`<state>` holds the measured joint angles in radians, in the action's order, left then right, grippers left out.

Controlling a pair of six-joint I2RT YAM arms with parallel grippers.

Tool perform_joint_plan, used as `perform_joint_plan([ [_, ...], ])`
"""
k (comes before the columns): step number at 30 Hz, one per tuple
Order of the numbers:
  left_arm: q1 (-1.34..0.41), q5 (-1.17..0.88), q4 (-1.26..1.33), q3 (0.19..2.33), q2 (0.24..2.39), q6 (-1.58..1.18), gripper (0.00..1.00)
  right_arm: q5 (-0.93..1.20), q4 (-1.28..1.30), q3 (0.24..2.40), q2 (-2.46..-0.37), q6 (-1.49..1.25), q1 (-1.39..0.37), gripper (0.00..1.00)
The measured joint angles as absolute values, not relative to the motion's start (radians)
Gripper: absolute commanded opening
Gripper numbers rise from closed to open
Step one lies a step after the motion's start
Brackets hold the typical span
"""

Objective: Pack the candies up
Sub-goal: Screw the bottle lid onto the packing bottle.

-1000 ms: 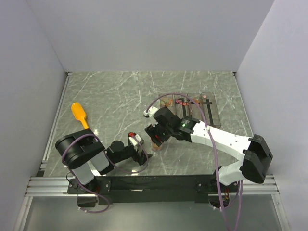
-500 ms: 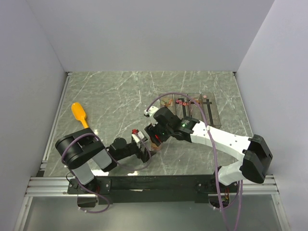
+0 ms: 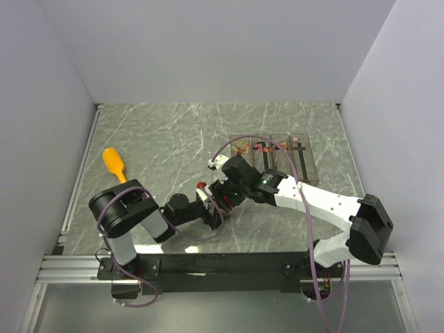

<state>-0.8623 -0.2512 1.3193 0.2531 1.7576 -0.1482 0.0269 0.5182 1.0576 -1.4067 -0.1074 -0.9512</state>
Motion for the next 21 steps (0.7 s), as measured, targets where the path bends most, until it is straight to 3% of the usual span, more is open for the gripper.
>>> perform_joint_plan([
  [3, -0.862, -0.268, 1.322, 0.257, 1.767, -0.16, 0.82, 0.03, 0.517, 1.054, -1.405, -0.107, -0.951, 0.4],
  [6, -0.862, -0.289, 1.328, 0.257, 1.774, -0.177, 0.6, 0.031, 0.517, 1.054, -1.402, -0.105, -0.951, 0.4],
  [7, -0.861, -0.294, 1.333, 0.257, 1.777, -0.181, 0.45, 0.03, 0.517, 1.054, -1.402, -0.102, -0.951, 0.4],
  [9, -0.86, -0.307, 1.346, 0.257, 1.785, -0.186, 0.34, 0.028, 0.517, 1.054, -1.397, -0.091, -0.951, 0.39],
  [21, -0.862, -0.318, 1.386, 0.244, 1.802, -0.158, 0.38, 0.047, 0.548, 1.065, -1.396, -0.087, -0.948, 0.39],
])
